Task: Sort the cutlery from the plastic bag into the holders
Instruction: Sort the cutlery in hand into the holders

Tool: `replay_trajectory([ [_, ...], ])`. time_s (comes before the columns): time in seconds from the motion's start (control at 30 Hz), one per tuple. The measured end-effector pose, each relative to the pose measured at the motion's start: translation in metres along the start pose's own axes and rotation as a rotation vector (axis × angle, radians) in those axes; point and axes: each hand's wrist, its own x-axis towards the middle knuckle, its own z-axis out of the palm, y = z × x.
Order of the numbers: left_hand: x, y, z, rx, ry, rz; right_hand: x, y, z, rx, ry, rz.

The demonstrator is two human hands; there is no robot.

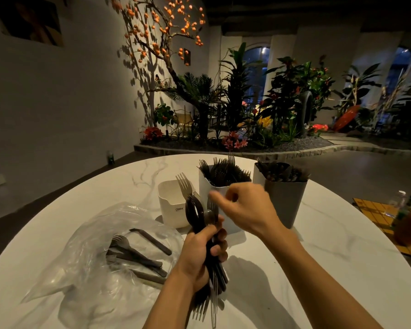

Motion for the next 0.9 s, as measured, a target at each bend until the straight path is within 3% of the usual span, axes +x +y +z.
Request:
replay_trajectory([
  [0.07,-0.002,0.000,0.001,0.047,-0.014,0.016,-0.003,-0.003,0.002,0.061,-0.316,0.123],
  [0.13,-0.003,0.000,0.002,0.049,-0.021,0.013,-0.005,-0.003,-0.001,0.261,-0.420,0.209],
  [0.33,-0.003,0.001,0.001,-0.059,-0.033,-0.022,0.003,-0.007,-0.029,0.574,-0.250,0.252],
  [0.5,0.001,-0.001,-0.005,-0.109,0.002,-0.027,0.028,-0.020,-0.060,0.551,0.368,0.067],
  [0.6,0.003,-0.002,-0.006,-0.127,0.008,-0.017,0.037,-0.023,-0.073,0.488,0.553,-0.047],
  [0.7,0.003,-0.002,-0.007,-0.135,0.002,-0.013,0.045,-0.021,-0.074,0.172,0.573,-0.132],
  [0.9,0.001,-0.001,-0.007,-0.099,0.000,-0.013,0.042,-0.010,-0.043,-0.009,0.352,-0.194],
])
